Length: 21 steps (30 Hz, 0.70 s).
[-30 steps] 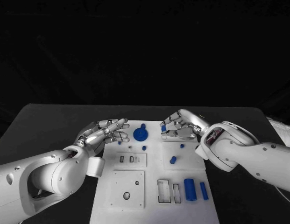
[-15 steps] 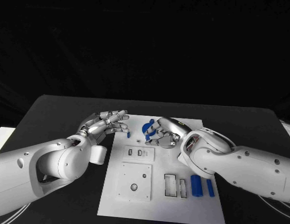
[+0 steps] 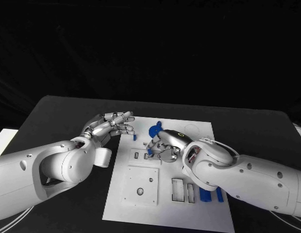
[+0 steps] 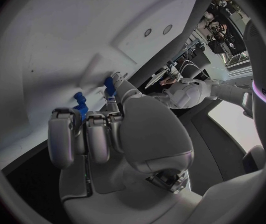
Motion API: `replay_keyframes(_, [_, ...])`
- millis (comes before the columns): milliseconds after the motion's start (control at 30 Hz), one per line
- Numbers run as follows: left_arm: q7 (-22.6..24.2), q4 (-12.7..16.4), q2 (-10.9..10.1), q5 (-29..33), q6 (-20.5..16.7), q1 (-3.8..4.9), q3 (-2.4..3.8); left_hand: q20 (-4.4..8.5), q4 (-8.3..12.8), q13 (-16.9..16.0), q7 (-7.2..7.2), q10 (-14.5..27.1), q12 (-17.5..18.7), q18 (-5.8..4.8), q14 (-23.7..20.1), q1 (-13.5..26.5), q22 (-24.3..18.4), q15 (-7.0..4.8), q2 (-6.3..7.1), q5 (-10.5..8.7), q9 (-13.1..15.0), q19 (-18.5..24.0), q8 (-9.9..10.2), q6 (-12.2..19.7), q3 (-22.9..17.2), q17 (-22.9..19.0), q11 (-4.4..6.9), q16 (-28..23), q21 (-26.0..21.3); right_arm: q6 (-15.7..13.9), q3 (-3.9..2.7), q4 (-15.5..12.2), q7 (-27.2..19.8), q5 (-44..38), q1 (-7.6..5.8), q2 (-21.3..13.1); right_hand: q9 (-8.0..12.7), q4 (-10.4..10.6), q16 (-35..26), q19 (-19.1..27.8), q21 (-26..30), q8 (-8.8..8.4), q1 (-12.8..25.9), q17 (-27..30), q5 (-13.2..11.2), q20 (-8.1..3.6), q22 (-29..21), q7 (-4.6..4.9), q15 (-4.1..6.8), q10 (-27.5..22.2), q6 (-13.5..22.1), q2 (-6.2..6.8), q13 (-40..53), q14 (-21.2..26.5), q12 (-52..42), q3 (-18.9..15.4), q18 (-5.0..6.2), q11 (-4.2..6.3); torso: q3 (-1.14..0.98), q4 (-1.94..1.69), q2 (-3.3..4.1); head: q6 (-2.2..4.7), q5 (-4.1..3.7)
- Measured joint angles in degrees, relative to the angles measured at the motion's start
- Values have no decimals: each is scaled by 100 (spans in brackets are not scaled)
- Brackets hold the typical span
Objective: Assemble the parts on the task board
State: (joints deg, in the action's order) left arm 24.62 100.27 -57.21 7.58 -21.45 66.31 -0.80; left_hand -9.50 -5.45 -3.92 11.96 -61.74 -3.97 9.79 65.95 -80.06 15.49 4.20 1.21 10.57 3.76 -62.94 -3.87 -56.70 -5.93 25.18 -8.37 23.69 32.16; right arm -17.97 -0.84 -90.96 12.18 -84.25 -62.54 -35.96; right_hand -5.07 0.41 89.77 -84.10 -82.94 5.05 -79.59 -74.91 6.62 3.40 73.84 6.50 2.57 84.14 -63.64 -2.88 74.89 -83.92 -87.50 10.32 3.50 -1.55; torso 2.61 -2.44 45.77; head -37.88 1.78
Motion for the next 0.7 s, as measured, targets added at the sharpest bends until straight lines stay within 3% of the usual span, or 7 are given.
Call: replay_keyframes(700, [6,-54,4,0,10,0,0,-21,15,0,0,0,0,0,-20,0,-1,-20,0,0,0,21,0,0,-15,0,0,0,0,170,-37,-107,81,-539,53,-24,-57,8,0,0,0,1,128,-4,70,0,-13,3,0,1,-3,99,5,0,22,6,0,1,-6,-1,5,-59,-37])
